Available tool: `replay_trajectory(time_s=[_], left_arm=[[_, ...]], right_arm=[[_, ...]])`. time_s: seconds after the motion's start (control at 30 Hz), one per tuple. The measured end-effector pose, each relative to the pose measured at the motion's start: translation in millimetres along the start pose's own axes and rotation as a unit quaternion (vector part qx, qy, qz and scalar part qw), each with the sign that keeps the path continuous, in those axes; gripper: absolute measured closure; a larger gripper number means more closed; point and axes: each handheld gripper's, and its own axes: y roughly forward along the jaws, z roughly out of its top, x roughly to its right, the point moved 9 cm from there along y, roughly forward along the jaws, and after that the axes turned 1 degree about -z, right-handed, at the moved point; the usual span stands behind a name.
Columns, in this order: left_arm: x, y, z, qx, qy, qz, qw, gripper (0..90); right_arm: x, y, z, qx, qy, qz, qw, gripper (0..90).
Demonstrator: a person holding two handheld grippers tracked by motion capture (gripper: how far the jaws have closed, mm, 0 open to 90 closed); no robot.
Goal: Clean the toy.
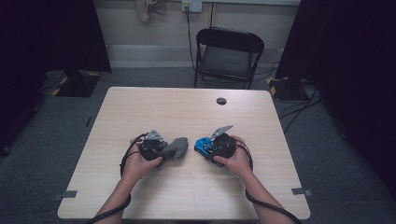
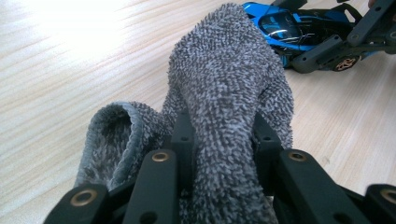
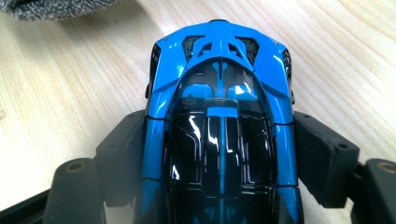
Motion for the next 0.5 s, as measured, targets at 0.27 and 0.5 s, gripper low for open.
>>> replay_trajectory(time_s=[0.27,0.5], left_arm=[[-1.7,-1.3,3.1,0.006,-0.006,0.006,0.9999,69.5],[-6.8,-3.9,15.0,0.025,-0.027,0.009,0.9993,69.6]], right_arm=[[-1.0,-3.1,-2.4,-0.011,0.013,-0.005,0.9998,26.3],[-0.9,-14.1,-0.5,0.002,0.023,0.007,0.9997,26.4]])
